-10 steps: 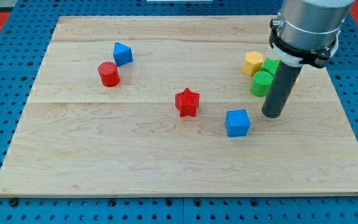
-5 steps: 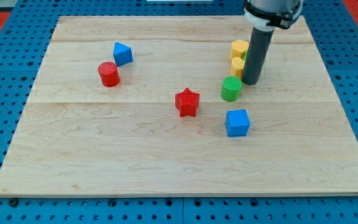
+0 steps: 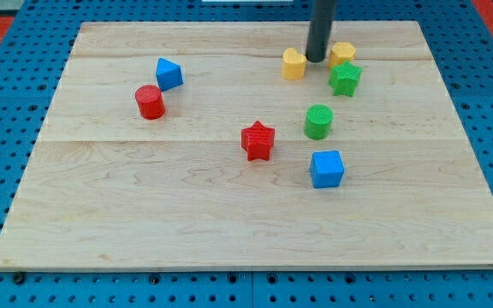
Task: Place the yellow heart in between the red blocks
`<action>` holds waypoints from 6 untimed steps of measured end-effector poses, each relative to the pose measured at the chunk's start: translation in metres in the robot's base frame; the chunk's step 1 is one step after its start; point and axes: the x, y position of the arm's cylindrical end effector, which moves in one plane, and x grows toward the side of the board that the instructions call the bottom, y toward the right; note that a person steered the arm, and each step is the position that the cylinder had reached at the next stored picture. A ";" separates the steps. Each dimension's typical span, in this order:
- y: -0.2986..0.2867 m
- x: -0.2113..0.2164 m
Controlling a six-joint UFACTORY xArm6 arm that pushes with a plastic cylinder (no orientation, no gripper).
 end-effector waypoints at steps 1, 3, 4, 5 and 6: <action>-0.043 0.021; -0.162 0.120; -0.151 0.130; -0.220 0.185; -0.225 0.203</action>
